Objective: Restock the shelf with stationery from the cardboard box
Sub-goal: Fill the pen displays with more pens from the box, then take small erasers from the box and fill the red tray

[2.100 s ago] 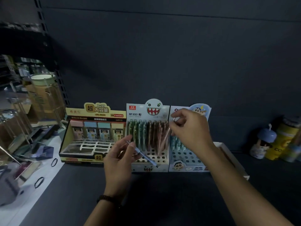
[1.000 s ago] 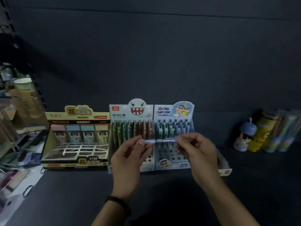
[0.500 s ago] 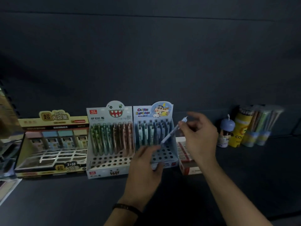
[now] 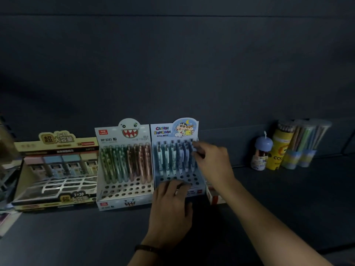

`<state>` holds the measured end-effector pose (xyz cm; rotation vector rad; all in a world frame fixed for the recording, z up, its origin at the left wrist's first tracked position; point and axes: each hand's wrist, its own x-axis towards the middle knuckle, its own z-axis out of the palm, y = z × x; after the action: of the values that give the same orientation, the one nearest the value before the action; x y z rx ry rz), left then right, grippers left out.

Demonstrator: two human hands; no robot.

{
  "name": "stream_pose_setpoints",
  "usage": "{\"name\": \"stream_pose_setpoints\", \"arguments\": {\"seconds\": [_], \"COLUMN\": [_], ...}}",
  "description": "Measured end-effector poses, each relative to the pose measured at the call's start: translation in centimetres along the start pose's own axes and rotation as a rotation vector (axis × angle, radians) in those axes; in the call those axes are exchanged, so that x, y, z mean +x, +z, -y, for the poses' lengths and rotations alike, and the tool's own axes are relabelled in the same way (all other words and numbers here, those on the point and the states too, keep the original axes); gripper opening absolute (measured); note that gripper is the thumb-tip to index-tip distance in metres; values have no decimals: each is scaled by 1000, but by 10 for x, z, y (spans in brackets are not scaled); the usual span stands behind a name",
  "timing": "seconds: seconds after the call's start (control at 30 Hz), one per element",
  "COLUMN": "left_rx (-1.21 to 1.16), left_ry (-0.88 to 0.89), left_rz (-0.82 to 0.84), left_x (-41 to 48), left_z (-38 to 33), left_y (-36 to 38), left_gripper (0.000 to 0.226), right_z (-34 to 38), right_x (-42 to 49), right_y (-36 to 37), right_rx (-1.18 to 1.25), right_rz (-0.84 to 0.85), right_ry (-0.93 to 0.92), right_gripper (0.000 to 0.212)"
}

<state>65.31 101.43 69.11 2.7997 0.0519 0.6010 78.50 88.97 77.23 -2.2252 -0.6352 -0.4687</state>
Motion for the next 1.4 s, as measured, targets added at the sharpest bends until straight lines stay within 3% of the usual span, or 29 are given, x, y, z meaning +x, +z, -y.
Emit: {"name": "stream_pose_setpoints", "arguments": {"seconds": [0.1,0.23,0.33,0.43,0.57,0.7,0.93,1.17,1.4], "left_rx": [-13,-82,-157,-243,-383,-372,-251,-73,78], "left_ry": [-6,-46,59,319,669,940,1348,1506,1453], "left_rz": [5,18,-43,7,205,435,850,1091,1302], "left_x": [1,0,-7,-20,-63,-145,-313,-484,-588], "left_z": [0,-3,-14,-45,-122,-213,-342,-470,-564], "left_y": [0,-4,-10,-22,-24,19,81,132,205], "left_gripper": [49,39,27,17,9,20,26,30,27], "right_z": [7,15,9,-6,-23,-37,-12,8,-49], "right_x": [-3,-30,-81,-157,-290,-433,-695,-925,-1050], "right_y": [-4,-25,-49,-82,-133,-176,-245,-298,-345], "right_rx": [-71,-92,-142,-230,-393,-422,-339,-246,-91], "right_rz": [10,-6,-122,-235,-268,-243,-454,-617,-446], "right_ry": [-11,37,94,236,573,946,1516,1842,2034], "right_gripper": [31,59,39,20,19,28,15,22,38]}}
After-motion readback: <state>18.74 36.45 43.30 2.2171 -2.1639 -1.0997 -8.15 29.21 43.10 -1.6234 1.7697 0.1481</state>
